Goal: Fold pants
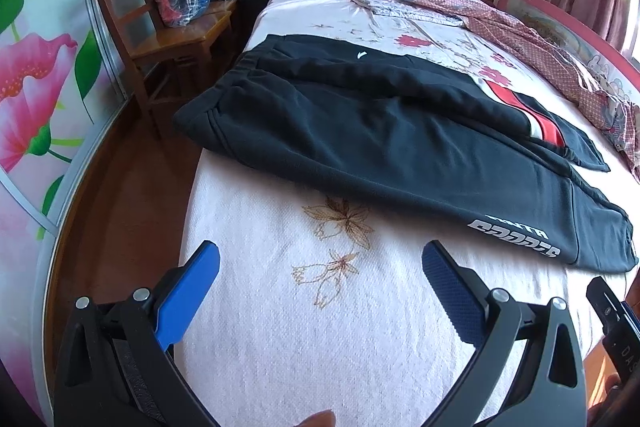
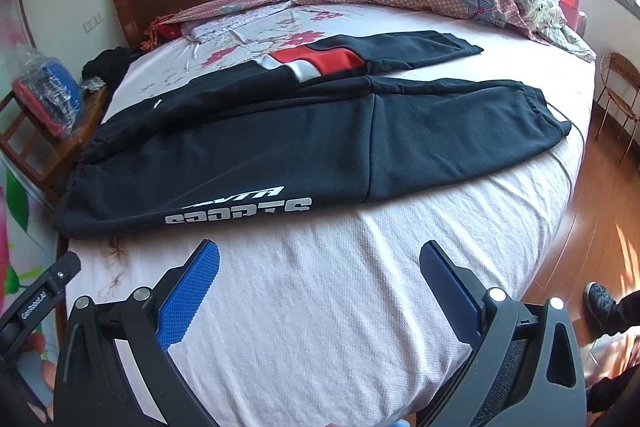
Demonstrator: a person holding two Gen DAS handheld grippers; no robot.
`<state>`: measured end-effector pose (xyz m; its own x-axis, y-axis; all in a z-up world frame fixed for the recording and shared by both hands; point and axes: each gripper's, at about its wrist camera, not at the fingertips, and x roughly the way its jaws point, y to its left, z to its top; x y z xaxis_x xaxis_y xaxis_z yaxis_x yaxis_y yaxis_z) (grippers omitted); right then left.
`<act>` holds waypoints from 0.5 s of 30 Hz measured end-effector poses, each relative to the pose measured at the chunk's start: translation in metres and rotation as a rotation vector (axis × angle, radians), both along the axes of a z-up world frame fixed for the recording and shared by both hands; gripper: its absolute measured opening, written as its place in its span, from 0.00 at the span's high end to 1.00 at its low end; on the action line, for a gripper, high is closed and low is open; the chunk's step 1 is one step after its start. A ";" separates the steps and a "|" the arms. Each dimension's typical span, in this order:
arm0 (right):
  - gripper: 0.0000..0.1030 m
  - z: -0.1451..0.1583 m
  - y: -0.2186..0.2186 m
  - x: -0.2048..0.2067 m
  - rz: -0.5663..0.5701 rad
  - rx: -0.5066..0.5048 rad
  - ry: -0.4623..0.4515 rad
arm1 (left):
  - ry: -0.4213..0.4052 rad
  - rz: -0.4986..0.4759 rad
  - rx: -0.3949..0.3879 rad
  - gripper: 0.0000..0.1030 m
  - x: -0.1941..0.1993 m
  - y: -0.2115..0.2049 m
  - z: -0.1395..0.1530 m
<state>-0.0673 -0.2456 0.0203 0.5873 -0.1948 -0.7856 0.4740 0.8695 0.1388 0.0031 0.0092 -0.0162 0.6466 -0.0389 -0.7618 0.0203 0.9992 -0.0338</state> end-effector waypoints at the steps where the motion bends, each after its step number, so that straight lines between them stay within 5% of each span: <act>1: 0.03 -0.002 -0.005 0.000 0.009 0.039 -0.004 | 0.015 0.000 -0.017 0.02 0.003 0.004 -0.002; 4: 0.03 -0.008 -0.023 0.000 0.032 0.199 -0.034 | 0.077 -0.038 -0.128 0.02 0.021 0.023 -0.008; 7: 0.03 -0.016 -0.035 -0.001 0.020 0.307 -0.042 | 0.194 -0.104 -0.393 0.02 0.054 0.049 -0.025; 9: 0.03 -0.019 -0.035 0.000 0.013 0.316 -0.035 | 0.268 -0.100 -0.673 0.02 0.080 0.069 -0.050; 11: 0.03 -0.019 -0.030 0.003 0.027 0.296 -0.028 | 0.300 -0.006 -0.864 0.02 0.100 0.084 -0.085; 15: 0.03 -0.020 -0.025 0.009 0.049 0.276 -0.009 | 0.282 0.043 -1.089 0.02 0.122 0.075 -0.141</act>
<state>-0.0585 -0.2704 0.0002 0.5980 0.0544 -0.7997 0.4300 0.8202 0.3773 0.1254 0.0843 -0.1575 0.4731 -0.7547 -0.4546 -0.1600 0.4338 -0.8867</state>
